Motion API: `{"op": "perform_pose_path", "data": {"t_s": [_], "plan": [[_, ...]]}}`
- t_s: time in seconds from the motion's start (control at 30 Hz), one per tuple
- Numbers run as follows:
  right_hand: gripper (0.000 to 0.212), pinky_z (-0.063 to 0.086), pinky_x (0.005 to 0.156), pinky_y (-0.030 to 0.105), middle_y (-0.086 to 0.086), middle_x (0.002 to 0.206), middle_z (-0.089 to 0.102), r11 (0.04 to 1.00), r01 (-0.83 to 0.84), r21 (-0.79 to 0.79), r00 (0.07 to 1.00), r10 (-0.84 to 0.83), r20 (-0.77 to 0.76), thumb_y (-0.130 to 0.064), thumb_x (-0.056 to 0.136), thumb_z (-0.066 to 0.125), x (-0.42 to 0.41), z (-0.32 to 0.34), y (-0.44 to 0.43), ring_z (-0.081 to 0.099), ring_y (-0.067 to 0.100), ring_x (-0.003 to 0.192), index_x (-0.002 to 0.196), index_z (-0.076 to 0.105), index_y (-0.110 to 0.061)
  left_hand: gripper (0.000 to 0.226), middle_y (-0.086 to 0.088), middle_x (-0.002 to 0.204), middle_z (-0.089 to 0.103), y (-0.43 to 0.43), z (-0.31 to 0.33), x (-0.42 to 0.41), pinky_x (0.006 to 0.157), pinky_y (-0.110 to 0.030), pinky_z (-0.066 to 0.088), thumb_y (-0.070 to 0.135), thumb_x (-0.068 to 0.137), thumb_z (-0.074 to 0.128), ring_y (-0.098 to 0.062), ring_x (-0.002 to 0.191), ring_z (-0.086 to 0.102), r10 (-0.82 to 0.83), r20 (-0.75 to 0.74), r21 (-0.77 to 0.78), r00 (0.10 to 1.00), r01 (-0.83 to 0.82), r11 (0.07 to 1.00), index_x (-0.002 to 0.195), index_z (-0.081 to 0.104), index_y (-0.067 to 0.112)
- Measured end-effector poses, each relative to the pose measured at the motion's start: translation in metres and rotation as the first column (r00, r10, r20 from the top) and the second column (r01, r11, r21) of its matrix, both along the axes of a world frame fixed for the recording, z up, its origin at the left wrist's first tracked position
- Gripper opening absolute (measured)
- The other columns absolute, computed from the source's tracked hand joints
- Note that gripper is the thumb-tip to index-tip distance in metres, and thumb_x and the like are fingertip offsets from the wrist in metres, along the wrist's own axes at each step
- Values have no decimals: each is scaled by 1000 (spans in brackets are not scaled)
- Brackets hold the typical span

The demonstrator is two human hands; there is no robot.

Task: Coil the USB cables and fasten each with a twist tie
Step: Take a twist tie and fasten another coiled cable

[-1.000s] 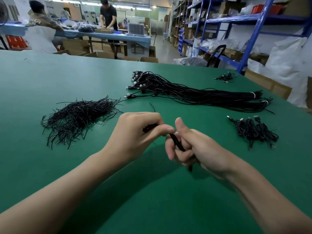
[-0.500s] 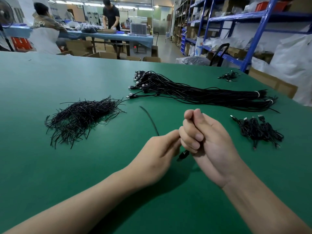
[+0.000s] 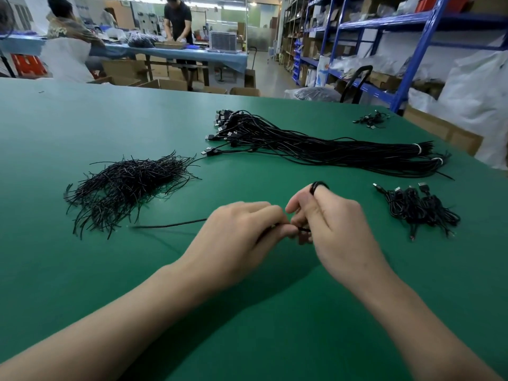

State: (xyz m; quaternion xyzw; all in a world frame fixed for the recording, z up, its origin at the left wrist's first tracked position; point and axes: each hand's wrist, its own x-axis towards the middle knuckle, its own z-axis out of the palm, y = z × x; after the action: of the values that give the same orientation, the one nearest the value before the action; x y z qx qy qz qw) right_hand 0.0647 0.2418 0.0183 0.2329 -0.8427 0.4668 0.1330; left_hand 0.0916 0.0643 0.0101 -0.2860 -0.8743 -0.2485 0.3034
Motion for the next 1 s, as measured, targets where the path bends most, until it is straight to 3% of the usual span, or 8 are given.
{"op": "perform_pose_path", "data": {"t_s": [0.13,0.27,0.4,0.5,0.63,0.73,0.87,1.0], "plan": [[50,33,47,28,-10,50,42,978,-199,54,956,182,230,-44,106,38,2,2,1,36,8,47,71,60,-17,38,11,61,47,-10,7,-6,53,-22,32,42,86,72,-12,56,37,12,-26,150,1000,-8,989,70,63,9],[65,22,46,21,-6,49,25,829,-455,-324,641,558,527,-60,101,27,8,10,-1,21,15,49,68,63,-16,38,5,58,52,-16,8,-9,53,-15,33,42,81,78,-10,54,43,-105,61,348,993,78,934,69,63,9],[43,14,46,23,-6,52,18,573,-470,-671,330,819,468,-38,103,39,11,12,-1,16,11,48,74,60,-14,26,-8,62,51,-12,7,-10,51,-26,32,37,88,68,-19,55,39,-249,182,558,951,109,823,71,60,19],[36,15,47,23,-9,54,22,456,-426,-782,261,889,376,-32,103,40,12,14,0,20,7,48,77,57,-17,22,-2,69,58,-3,4,-9,59,-29,40,34,98,56,-17,64,49,-316,220,608,923,124,784,80,66,25],[33,16,46,23,-10,55,19,336,-313,-888,350,910,221,-33,103,39,12,19,-3,17,7,47,78,54,-17,27,-16,87,64,8,-12,-3,79,-44,51,23,105,45,-18,81,54,-328,371,519,869,100,849,100,67,9],[33,15,44,22,-11,54,20,350,-220,-910,544,819,183,-32,103,39,9,25,-6,15,6,46,78,54,-16,29,-9,75,52,22,-20,3,70,-42,45,22,105,42,-22,70,45,-275,435,334,857,130,934,88,56,3],[32,16,45,20,-9,53,25,586,-95,-805,820,504,271,-31,106,38,2,21,-6,19,6,45,82,51,-15,18,4,77,52,28,-21,3,70,-34,44,13,105,44,-18,69,44,-194,420,142,887,147,979,105,60,5],[37,34,43,16,-5,50,46,820,14,-572,938,186,291,-24,110,36,-4,11,-5,40,10,43,81,55,-11,27,-2,92,66,23,-19,3,73,-38,48,27,106,45,-29,80,60,-45,270,-93,962,72,993,110,66,10]]}}
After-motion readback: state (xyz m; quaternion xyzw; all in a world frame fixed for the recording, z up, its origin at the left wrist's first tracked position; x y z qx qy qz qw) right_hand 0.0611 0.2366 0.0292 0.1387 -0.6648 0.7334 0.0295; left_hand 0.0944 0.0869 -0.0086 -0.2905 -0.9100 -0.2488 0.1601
